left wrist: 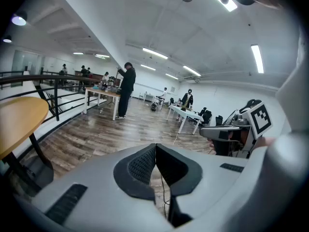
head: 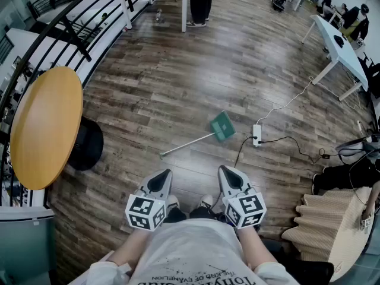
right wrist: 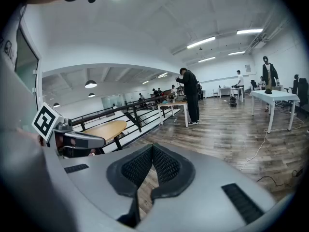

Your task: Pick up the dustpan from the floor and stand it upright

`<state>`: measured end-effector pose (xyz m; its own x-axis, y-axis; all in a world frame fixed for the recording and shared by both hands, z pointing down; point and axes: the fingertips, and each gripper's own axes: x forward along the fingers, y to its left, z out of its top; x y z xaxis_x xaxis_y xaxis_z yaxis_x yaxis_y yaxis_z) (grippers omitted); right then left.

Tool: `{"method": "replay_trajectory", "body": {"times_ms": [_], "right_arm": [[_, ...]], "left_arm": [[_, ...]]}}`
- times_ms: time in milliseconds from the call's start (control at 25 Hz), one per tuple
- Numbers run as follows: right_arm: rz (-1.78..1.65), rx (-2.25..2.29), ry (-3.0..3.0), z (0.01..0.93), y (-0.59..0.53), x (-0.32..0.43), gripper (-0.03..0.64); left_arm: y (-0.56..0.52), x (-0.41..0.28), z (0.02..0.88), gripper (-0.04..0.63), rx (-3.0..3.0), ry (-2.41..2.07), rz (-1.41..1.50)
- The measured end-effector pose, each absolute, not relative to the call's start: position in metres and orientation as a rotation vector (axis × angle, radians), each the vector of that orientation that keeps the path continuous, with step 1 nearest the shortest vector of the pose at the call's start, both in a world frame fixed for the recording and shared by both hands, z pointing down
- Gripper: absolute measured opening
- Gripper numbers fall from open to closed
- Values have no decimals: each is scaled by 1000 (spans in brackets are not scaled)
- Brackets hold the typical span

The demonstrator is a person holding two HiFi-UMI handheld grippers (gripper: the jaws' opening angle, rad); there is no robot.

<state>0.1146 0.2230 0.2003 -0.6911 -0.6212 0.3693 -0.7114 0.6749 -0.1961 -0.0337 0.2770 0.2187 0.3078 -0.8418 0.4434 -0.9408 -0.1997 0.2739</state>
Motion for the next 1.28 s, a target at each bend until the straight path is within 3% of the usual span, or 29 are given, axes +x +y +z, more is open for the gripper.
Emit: {"method": "replay_trajectory", "body": {"times_ms": [1280], "right_arm": [[467, 1315, -2522, 200, 240, 105, 26]], "left_arm": [[305, -88, 233, 25, 2158, -1487, 296]]}}
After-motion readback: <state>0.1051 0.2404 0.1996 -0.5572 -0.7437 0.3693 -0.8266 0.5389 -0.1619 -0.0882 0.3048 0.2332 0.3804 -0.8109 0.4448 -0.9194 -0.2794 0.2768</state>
